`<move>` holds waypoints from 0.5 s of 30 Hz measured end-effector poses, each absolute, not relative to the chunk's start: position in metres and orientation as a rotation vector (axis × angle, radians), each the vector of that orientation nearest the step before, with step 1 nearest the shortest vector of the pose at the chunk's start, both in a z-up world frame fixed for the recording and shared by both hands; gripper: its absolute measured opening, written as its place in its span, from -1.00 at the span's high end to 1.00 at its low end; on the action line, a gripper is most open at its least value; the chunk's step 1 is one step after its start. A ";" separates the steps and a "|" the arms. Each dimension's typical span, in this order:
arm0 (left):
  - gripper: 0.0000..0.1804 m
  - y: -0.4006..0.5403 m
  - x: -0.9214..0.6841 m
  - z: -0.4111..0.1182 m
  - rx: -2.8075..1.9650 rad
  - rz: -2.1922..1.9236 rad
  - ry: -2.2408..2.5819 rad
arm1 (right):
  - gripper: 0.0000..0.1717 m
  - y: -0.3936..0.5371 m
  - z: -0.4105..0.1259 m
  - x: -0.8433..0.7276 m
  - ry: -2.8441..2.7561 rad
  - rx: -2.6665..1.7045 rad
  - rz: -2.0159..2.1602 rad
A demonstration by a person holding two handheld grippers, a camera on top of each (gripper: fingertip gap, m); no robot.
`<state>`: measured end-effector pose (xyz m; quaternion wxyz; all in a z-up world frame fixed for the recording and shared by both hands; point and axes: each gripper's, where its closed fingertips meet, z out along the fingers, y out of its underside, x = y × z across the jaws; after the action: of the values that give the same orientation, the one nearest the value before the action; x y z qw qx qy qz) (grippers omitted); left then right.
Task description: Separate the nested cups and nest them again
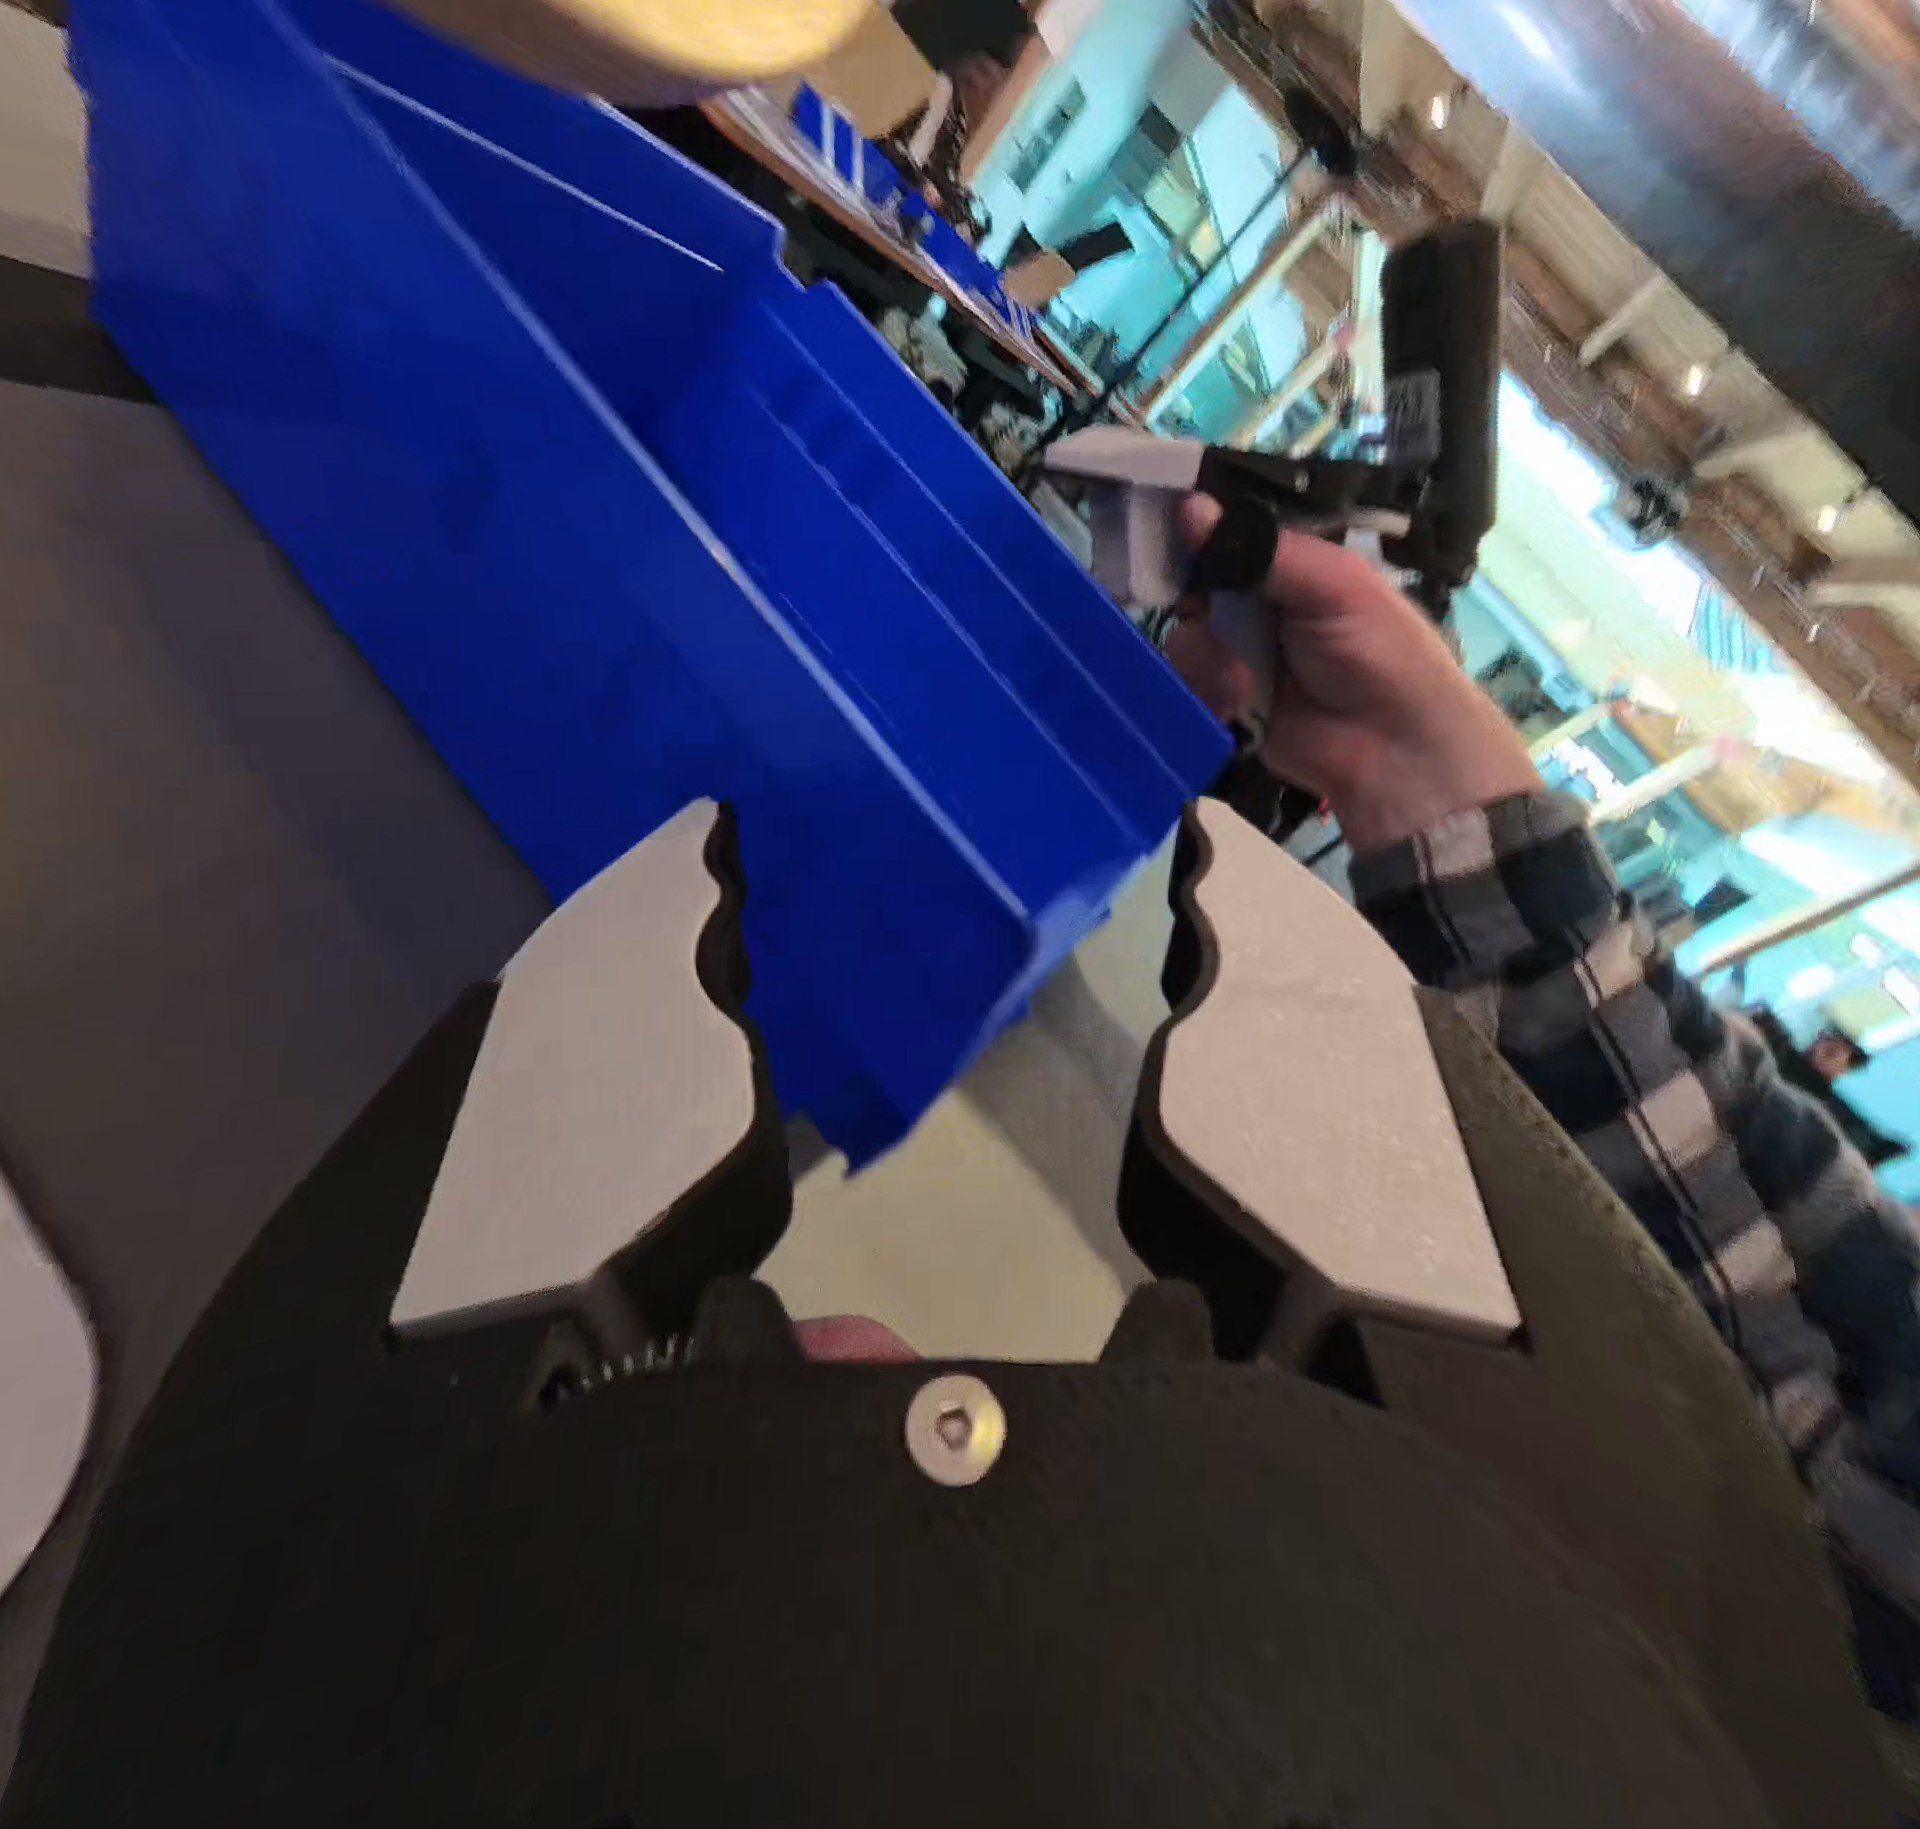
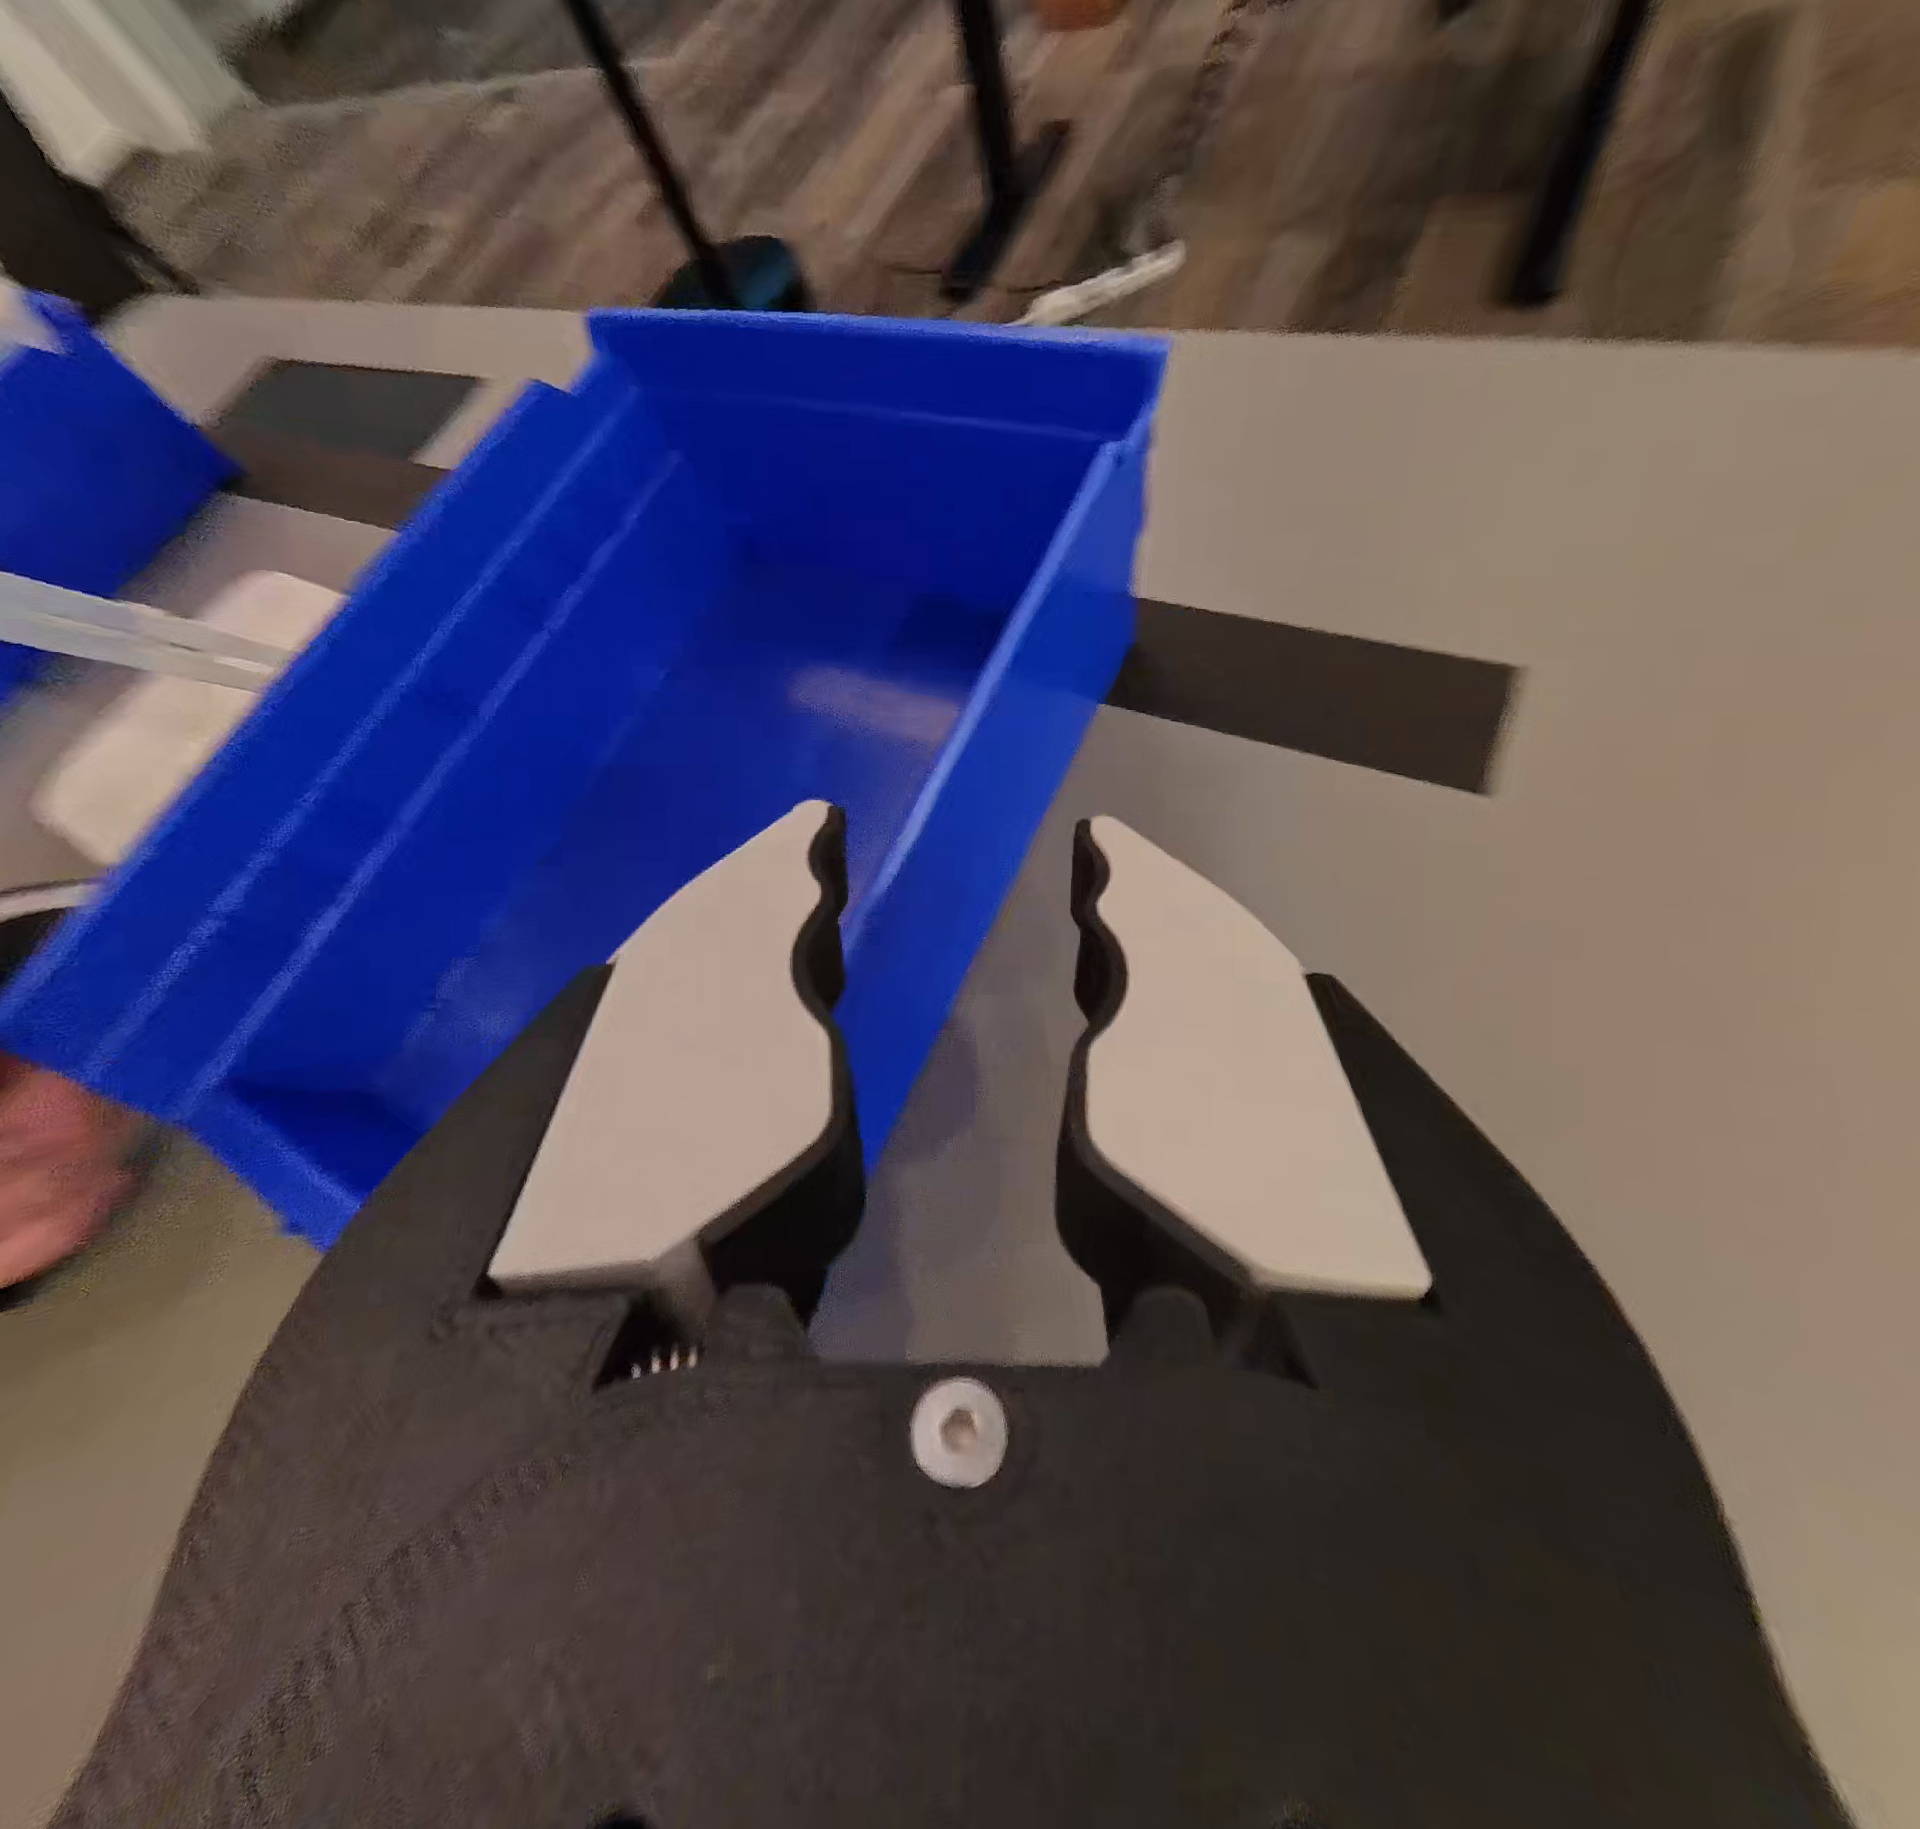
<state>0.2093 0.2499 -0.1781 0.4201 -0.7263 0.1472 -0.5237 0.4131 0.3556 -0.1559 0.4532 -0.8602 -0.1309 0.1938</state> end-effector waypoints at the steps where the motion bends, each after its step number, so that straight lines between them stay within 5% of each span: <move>1: 0.13 0.237 0.203 -0.174 -1.808 -1.298 0.440 | 0.49 0.348 -0.148 0.418 -0.347 -2.105 0.378; 7: 0.22 0.168 0.105 -0.153 -1.720 -1.123 0.696 | 0.64 0.275 -0.086 0.359 -0.598 -1.884 0.304; 15: 0.43 0.184 -0.147 -0.137 -1.687 -0.384 0.740 | 0.74 0.181 -0.086 0.226 -1.084 -1.719 0.483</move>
<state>-0.1467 0.1843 -0.1368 0.5889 -0.7245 0.3179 -0.1649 0.2258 0.1805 -0.0864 0.5026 -0.7114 -0.4486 0.2001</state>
